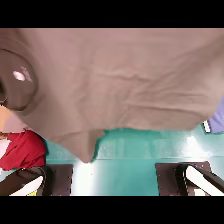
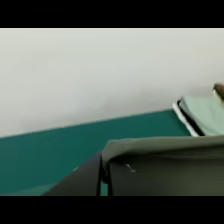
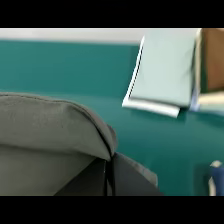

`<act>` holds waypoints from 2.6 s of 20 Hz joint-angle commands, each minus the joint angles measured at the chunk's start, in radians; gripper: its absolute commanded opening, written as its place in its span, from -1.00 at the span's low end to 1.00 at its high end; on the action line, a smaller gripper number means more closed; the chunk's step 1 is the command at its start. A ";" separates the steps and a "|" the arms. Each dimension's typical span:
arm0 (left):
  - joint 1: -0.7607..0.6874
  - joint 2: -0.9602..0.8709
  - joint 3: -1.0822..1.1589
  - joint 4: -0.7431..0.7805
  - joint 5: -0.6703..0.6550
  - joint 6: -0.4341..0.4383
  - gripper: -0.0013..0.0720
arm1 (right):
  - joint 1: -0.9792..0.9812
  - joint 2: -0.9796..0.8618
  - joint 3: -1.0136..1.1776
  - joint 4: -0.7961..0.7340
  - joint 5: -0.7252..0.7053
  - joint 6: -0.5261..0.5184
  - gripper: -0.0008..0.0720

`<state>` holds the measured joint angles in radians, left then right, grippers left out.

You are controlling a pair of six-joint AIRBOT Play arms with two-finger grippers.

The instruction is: Fold the shirts.

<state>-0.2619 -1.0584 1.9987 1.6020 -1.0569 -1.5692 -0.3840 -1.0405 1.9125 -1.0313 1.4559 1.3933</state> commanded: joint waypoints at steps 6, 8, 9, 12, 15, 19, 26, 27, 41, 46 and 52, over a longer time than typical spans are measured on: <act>0.001 -0.558 -0.121 0.012 -0.092 -0.039 -0.90 | 0.314 -0.410 -0.274 -0.324 -0.129 0.047 -0.93; 0.021 -0.612 -0.121 0.011 -0.095 -0.071 -0.90 | 0.333 -0.488 -0.240 -0.322 -0.143 0.047 -0.91; 0.043 -0.616 -0.121 0.010 -0.096 -0.090 -0.84 | 0.335 -0.525 -0.200 -0.322 -0.125 0.045 -0.40; 0.139 -0.590 -0.106 -0.005 -0.203 -0.095 -0.13 | 0.334 -0.575 -0.090 -0.305 -0.035 0.009 0.37; 0.243 -0.539 -0.135 -0.132 -0.364 0.008 -0.13 | 0.301 -0.525 -0.137 -0.130 0.019 -0.039 0.36; 0.298 -0.361 -0.457 -0.241 -0.343 0.052 -0.13 | 0.263 -0.346 -0.402 0.038 -0.010 -0.079 0.35; 0.298 0.035 -1.223 -0.285 -0.143 0.016 0.89 | 0.262 -0.046 -0.736 0.045 -0.140 -0.085 0.23; 0.298 0.062 -1.291 -0.316 -0.124 0.018 0.89 | 0.262 -0.011 -0.768 0.045 -0.168 -0.085 0.23; 0.189 0.079 -1.469 -0.623 0.048 0.111 -0.90 | 0.185 0.100 -0.847 0.032 -0.101 -0.085 0.23; 0.189 0.079 -1.323 -0.611 0.000 0.139 -0.90 | -0.142 0.172 -1.099 -0.132 -0.038 -0.085 0.25; 0.189 0.079 -1.281 -0.614 0.047 0.138 -0.90 | -0.438 0.111 -1.363 -0.191 -0.043 -0.085 0.46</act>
<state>-0.0723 -0.9802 0.7002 0.9890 -1.0294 -1.4342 -0.7181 -0.8993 0.6529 -1.1885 1.4067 1.3083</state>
